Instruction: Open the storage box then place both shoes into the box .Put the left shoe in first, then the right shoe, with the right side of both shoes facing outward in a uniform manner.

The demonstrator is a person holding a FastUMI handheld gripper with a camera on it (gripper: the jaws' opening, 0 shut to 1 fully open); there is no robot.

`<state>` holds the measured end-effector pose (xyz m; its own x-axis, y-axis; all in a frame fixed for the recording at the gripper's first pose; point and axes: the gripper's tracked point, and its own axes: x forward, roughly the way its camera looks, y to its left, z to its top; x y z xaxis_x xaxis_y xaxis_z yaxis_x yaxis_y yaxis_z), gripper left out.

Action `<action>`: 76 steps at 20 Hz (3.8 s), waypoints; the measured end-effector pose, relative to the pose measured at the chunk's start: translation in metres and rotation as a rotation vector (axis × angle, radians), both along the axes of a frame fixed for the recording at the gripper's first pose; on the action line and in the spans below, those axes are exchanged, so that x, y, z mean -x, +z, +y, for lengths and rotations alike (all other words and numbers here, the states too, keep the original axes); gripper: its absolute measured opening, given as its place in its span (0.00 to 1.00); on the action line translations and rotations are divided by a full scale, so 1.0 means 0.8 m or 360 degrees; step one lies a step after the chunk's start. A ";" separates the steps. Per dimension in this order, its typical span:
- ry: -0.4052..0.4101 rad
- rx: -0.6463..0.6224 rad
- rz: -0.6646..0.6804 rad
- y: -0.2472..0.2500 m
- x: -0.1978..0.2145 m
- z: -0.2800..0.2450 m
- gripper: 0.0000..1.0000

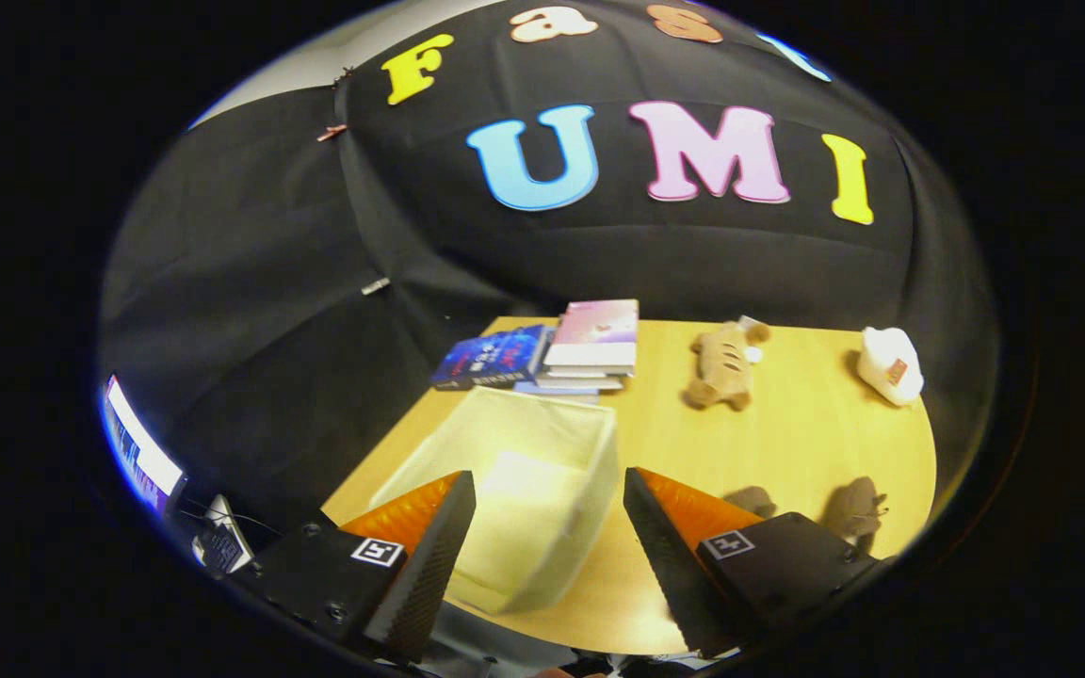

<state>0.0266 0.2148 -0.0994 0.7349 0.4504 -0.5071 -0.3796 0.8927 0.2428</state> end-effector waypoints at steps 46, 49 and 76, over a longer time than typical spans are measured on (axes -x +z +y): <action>-0.0755 0.0124 0.0557 -0.240 -0.033 -0.188 0.05; -0.0761 0.0023 0.0527 -0.191 -0.027 -0.179 0.05; -0.0471 -0.0427 0.0761 -0.080 -0.050 0.165 0.05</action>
<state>0.0666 0.3464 -0.1635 0.5674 0.4196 -0.7085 0.0811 0.8278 0.5552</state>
